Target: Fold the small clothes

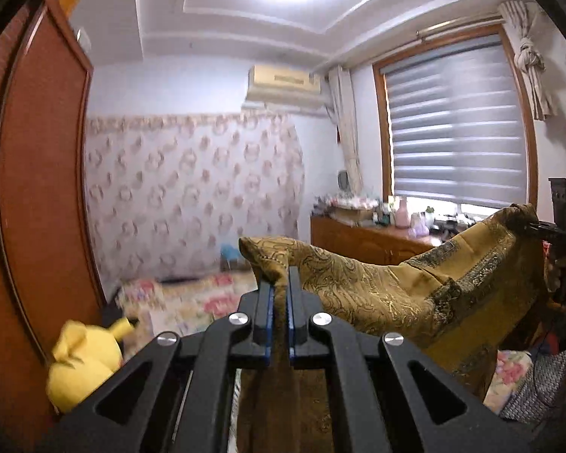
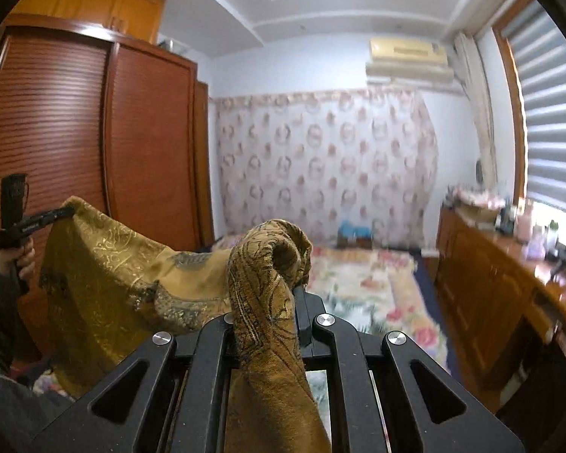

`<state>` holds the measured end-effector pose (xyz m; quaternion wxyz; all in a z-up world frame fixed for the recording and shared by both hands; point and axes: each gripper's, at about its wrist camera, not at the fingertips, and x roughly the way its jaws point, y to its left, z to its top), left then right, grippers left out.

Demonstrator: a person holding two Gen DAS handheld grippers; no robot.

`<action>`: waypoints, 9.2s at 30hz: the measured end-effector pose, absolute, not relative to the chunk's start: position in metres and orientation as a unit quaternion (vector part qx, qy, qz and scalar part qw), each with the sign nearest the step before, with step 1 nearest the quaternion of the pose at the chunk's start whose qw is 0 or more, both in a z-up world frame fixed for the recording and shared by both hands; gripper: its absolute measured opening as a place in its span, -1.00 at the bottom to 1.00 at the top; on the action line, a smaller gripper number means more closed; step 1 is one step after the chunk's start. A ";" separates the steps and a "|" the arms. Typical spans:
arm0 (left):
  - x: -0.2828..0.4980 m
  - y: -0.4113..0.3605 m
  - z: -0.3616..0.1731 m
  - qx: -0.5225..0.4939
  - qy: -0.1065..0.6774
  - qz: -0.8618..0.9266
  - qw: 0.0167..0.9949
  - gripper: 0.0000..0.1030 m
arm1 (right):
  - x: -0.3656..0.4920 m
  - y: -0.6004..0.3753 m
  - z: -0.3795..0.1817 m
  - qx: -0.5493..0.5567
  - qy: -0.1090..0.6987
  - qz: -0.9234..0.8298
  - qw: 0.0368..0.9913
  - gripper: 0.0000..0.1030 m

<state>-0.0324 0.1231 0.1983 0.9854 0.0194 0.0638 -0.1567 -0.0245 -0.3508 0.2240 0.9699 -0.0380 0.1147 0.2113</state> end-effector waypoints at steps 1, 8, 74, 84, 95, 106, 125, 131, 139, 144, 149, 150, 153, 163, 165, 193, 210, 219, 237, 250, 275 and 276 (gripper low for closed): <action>-0.035 0.126 0.209 0.020 0.053 -0.153 0.987 -0.95 | -0.027 -0.349 0.238 -0.044 0.101 0.212 0.971 -0.89; -0.056 0.145 0.271 0.030 -0.014 -0.124 0.992 -0.96 | -0.038 -0.337 0.311 -0.085 0.040 0.205 0.974 -0.89; 0.256 0.179 -0.045 0.012 0.361 -0.002 0.933 -0.05 | 0.399 -0.280 -0.023 -0.110 0.420 0.158 0.887 -0.13; 0.210 0.182 -0.076 0.004 0.390 0.016 0.921 0.14 | 0.345 -0.310 -0.019 -0.073 0.409 0.146 0.898 0.14; 0.195 0.190 -0.090 -0.002 0.399 0.034 0.916 0.14 | 0.329 -0.322 -0.042 -0.066 0.443 0.126 0.885 0.12; 0.191 0.191 -0.089 -0.002 0.391 0.029 0.920 0.12 | 0.305 -0.297 -0.012 -0.061 0.416 0.207 0.884 -0.96; 0.180 0.186 -0.086 -0.005 0.380 0.003 0.925 -0.99 | 0.267 -0.276 0.022 -0.076 0.373 0.209 0.901 -1.00; 0.160 0.185 -0.058 -0.048 0.343 -0.023 0.938 -1.00 | 0.269 -0.274 0.012 -0.068 0.377 0.202 0.901 -1.00; 0.127 0.188 -0.025 -0.078 0.307 -0.042 0.948 -1.00 | 0.253 -0.280 0.048 -0.057 0.341 0.194 0.918 -1.00; 0.106 0.197 -0.019 -0.087 0.299 -0.037 0.950 -1.00 | 0.234 -0.290 0.066 -0.053 0.330 0.187 0.924 -1.00; 0.085 0.204 -0.031 -0.098 0.304 -0.031 0.947 -1.00 | 0.211 -0.299 0.073 -0.052 0.324 0.179 0.927 -1.00; 0.081 0.202 -0.034 -0.095 0.307 -0.031 0.947 -1.00 | 0.206 -0.302 0.075 -0.050 0.323 0.178 0.928 -1.00; 0.070 0.195 -0.043 -0.094 0.311 -0.035 0.945 -1.00 | 0.192 -0.304 0.078 -0.045 0.323 0.178 0.928 -1.00; 0.038 0.186 -0.040 -0.115 0.294 -0.048 0.948 -1.00 | 0.144 -0.259 0.112 -0.062 0.290 0.223 0.929 -1.00; 0.035 0.186 -0.035 -0.118 0.286 -0.049 0.949 -1.00 | 0.138 -0.253 0.123 -0.065 0.277 0.227 0.931 -1.00; 0.079 0.125 0.053 -0.123 0.226 -0.128 0.958 -1.00 | 0.141 -0.327 -0.046 -0.037 0.418 0.125 0.899 -1.00; 0.045 0.198 -0.075 -0.139 0.337 0.006 0.931 -0.99 | 0.137 -0.318 -0.017 -0.072 0.379 0.097 0.918 -0.26; 0.033 0.179 -0.058 -0.099 0.312 0.005 0.945 -0.20 | 0.119 -0.289 0.002 -0.085 0.336 0.128 0.929 -0.02; 0.046 0.093 -0.080 -0.050 0.350 -0.061 0.934 0.11 | 0.124 -0.172 -0.074 -0.122 0.416 0.266 0.861 -0.02; 0.100 0.037 -0.105 0.022 0.429 -0.141 0.892 0.11 | 0.124 -0.180 -0.072 -0.134 0.404 0.259 0.867 -0.92; 0.013 0.051 -0.045 0.020 0.359 -0.168 0.918 -1.00 | 0.062 -0.195 -0.011 -0.103 0.349 0.322 0.874 -0.94; 0.011 0.052 -0.047 0.017 0.362 -0.168 0.917 -1.00 | 0.057 -0.195 -0.009 -0.104 0.350 0.325 0.873 -0.94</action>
